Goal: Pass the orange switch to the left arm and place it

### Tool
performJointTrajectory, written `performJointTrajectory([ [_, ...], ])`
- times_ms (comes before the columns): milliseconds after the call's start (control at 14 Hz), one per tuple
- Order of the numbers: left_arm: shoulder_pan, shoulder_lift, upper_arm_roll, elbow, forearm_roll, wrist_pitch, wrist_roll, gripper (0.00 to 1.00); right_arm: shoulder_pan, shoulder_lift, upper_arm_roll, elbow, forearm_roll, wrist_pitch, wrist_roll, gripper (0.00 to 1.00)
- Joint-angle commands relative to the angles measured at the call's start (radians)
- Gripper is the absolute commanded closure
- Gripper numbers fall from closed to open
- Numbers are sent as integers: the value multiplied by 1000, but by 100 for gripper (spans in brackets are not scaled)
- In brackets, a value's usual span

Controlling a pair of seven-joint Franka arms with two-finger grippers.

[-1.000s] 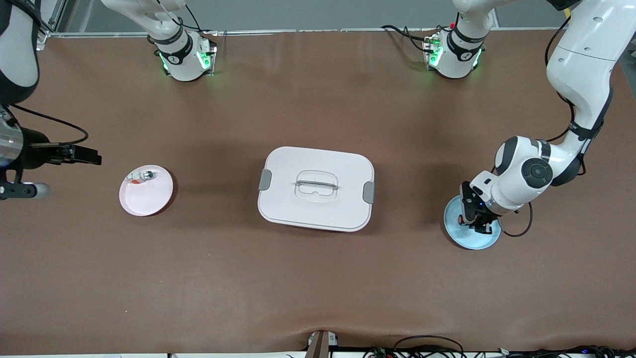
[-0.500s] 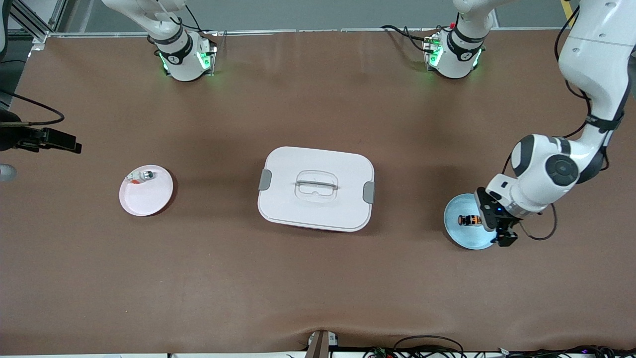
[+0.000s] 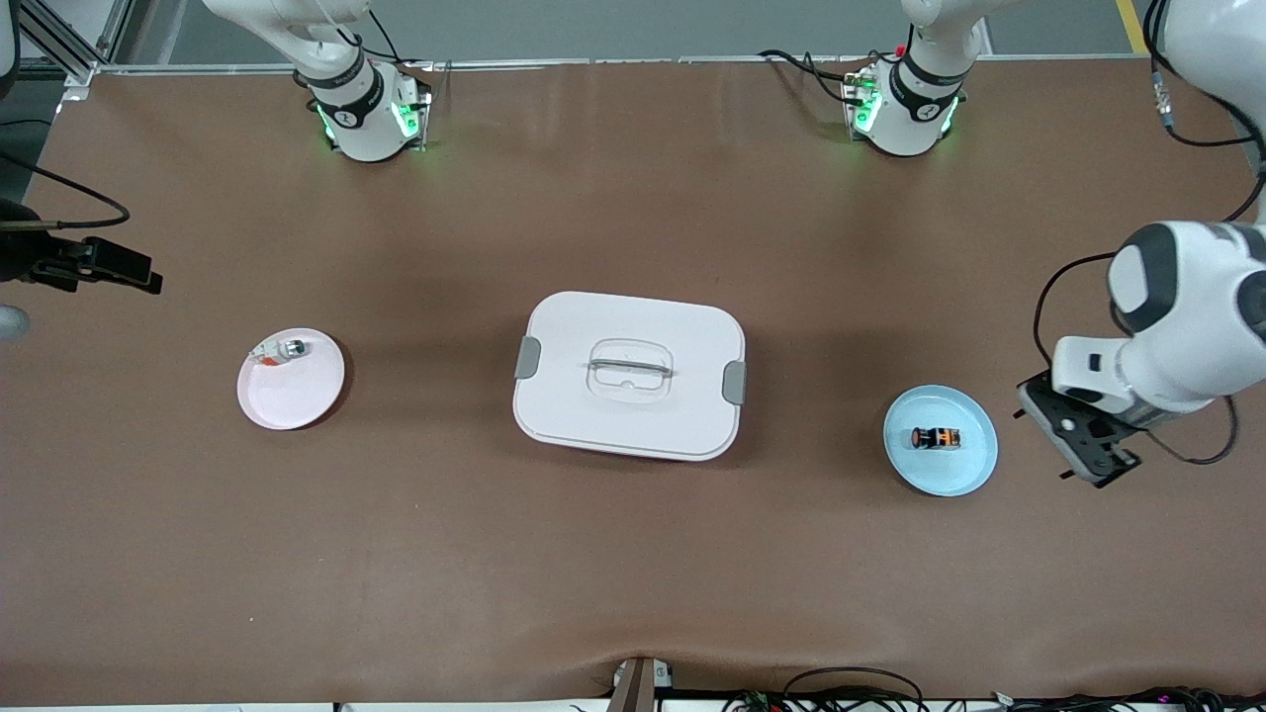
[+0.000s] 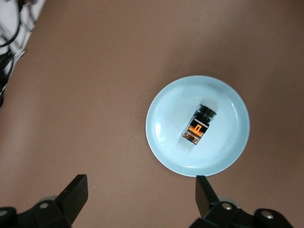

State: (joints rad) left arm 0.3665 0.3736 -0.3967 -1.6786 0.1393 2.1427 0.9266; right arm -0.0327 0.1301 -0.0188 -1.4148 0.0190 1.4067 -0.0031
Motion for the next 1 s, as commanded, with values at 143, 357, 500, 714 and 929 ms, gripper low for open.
performJointTrajectory([
  [143,2,-62,-4,155,-93,-239,-343,0,-13,-50,13,-29,-8,0,-6,0],
  [357,-3,-120,-7,158,-99,-306,-624,0,-18,-58,10,-32,1,8,-12,0],
  [500,-4,-153,-10,155,-99,-345,-783,0,-18,-67,8,-35,1,11,-58,0],
  [714,-4,-197,-13,154,-99,-434,-934,0,-13,-81,10,-41,-2,12,-66,0],
  [929,-6,-241,-25,157,-99,-495,-1063,0,-13,-118,10,-96,-4,34,-66,0],
])
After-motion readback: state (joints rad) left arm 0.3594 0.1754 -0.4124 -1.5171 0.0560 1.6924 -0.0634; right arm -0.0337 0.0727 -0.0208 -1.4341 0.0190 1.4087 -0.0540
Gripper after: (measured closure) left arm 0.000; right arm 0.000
